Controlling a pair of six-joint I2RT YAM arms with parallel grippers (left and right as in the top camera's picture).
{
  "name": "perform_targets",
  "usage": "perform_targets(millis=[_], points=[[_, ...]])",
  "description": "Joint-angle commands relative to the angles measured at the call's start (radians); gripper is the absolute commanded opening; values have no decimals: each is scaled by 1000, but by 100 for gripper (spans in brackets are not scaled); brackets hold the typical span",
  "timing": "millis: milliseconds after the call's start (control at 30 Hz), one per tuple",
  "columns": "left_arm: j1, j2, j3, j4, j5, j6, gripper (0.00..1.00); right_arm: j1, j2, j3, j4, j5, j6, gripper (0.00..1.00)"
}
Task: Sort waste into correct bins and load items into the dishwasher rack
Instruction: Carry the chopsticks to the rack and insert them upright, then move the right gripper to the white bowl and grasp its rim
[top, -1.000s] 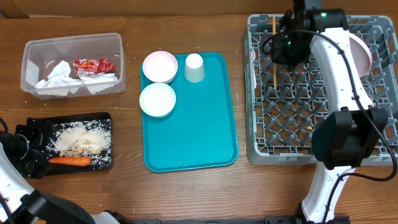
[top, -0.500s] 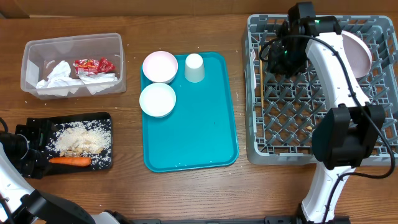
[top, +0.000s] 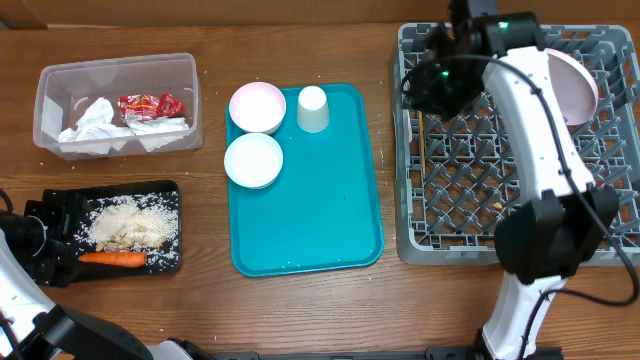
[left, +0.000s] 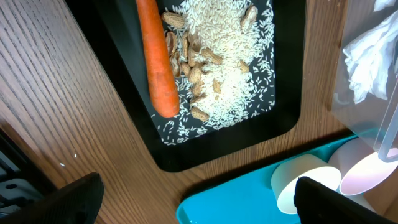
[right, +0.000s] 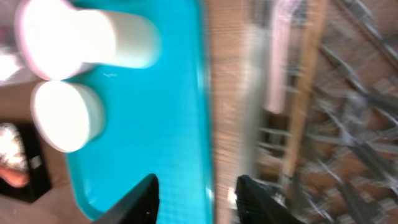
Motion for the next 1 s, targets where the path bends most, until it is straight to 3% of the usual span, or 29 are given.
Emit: perform_targets(millis=[0,167,533,767,967], points=[[4,5,-2,0,4,-13,100,100,-79,42,44,-22,58,53],[4,5,-2,0,4,-13,100,258,-24,13,146,88,230,52],[4,5,-2,0,4,-13,100,515,248,-29,288,200,432,48],[4,5,-2,0,4,-13,100,550,332,-29,293,215,445,48],[4,5,-2,0,4,-13,100,544,337,-28,202,287,455,43]])
